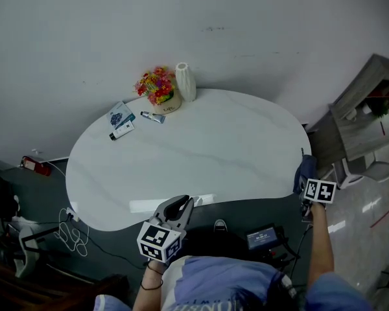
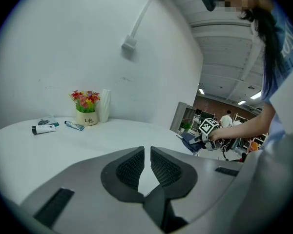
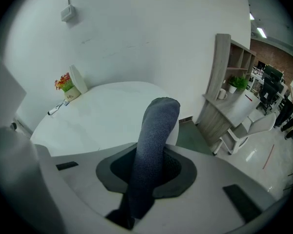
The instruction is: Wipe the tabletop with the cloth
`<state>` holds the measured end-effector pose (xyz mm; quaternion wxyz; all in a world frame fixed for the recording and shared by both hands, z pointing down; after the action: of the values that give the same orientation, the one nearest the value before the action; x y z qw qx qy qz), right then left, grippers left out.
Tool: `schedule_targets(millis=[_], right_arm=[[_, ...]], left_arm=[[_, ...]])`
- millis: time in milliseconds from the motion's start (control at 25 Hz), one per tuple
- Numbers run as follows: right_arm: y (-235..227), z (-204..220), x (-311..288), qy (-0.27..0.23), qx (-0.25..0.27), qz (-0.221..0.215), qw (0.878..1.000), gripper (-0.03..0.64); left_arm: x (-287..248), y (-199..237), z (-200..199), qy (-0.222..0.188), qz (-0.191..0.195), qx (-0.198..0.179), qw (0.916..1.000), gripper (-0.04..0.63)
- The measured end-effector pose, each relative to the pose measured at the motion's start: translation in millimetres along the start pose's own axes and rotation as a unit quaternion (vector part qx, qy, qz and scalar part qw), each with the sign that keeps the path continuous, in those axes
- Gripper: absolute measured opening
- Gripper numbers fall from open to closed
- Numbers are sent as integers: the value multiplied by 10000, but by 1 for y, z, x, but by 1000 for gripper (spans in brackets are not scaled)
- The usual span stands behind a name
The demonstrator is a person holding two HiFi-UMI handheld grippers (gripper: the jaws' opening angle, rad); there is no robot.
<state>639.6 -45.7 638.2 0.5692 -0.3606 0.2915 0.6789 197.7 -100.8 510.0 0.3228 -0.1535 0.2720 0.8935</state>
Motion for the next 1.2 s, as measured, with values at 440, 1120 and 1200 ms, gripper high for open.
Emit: schedule_targets(millis=[440, 1120, 1200], right_arm=[[64, -24, 9, -310, 411, -438, 9977, 71], [379, -40, 37, -642, 1471, -1879, 9690, 71], [428, -31, 44, -660, 1628, -2110, 9616, 71]], left_arm=[[42, 16, 14, -245, -410, 263, 9985, 34], [238, 147, 50, -617, -1408, 672, 9858, 34], [264, 165, 58, -654, -1525, 732, 9834, 34]])
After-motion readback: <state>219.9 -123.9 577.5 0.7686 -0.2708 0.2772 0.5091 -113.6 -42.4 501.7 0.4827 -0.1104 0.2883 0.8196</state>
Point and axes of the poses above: the fingertips, and each gripper's own axes: x backward along the fingers, y to its left, z out of its underside, the point moved 1 cm from there along x, backward along the fingers, and after that the axes turned 11 degrees about x, right-handed, at the moved point
